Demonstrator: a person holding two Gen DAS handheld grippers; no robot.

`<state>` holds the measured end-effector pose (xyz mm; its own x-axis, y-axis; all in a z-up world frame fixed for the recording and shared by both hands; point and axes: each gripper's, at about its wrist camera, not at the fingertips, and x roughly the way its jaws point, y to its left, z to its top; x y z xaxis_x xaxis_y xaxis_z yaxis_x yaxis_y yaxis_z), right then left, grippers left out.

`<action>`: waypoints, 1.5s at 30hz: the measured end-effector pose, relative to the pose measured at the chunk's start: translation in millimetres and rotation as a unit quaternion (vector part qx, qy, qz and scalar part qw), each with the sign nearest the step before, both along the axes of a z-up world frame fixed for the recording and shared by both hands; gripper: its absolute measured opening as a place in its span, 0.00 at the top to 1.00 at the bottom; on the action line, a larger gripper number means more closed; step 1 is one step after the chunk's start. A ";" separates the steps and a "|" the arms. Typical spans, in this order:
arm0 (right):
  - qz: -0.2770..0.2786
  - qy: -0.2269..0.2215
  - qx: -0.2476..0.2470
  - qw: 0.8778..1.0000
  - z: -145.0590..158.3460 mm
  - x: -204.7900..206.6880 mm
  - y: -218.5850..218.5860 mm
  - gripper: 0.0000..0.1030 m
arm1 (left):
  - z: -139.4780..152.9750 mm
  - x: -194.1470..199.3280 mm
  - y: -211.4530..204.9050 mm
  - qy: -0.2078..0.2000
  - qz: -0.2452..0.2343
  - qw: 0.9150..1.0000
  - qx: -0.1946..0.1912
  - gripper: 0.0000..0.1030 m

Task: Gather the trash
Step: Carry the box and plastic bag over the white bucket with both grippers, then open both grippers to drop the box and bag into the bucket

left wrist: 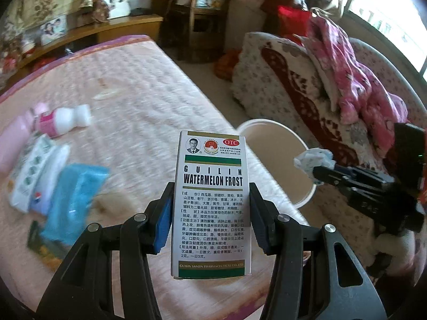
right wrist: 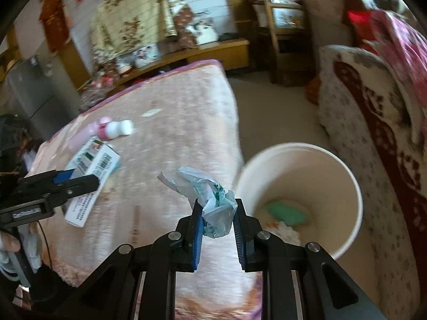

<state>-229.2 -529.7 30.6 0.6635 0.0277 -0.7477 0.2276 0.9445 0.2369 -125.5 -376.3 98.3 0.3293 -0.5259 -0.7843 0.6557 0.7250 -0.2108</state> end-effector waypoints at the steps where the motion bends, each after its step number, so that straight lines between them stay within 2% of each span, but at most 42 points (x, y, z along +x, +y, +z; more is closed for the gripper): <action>1: -0.009 0.003 0.005 1.000 -3.5 -1.7 -7.2 0.81 | -1.2 -0.6 -6.8 0.003 -0.005 1.000 -0.002 0.51; 9: -0.071 0.036 0.016 0.997 -36.6 -9.8 -55.3 0.81 | -9.3 -3.2 -67.2 0.029 -0.040 0.998 -0.027 0.51; 20: -0.114 0.042 0.017 0.992 -58.6 -6.8 -78.5 0.80 | -32.1 9.7 -115.9 0.078 -0.046 0.994 -0.063 0.48; 22: -0.123 0.041 0.009 0.992 -59.8 -6.5 -79.4 0.61 | -34.8 12.2 -119.0 0.086 -0.046 0.993 -0.070 0.42; 24: -0.126 0.040 0.002 0.991 -60.3 -5.2 -80.1 0.56 | -35.7 12.8 -120.2 0.090 -0.045 0.992 -0.077 0.37; 26: -0.123 0.040 0.004 0.992 -61.1 -5.1 -80.4 0.56 | -35.1 12.4 -119.8 0.091 -0.045 0.992 -0.080 0.37; 32: -0.121 0.041 0.012 0.992 -60.8 -9.7 -78.9 0.56 | -32.9 7.2 -110.2 0.077 -0.043 0.994 -0.065 0.37; 36: -0.114 0.040 0.010 0.993 -55.8 -11.0 -73.2 0.56 | -27.9 3.3 -99.8 0.052 -0.031 0.997 -0.052 0.37; 45: -0.078 0.024 -0.018 0.996 -24.4 -5.0 -38.4 0.55 | -18.3 -2.0 -60.8 0.004 0.008 0.999 -0.031 0.37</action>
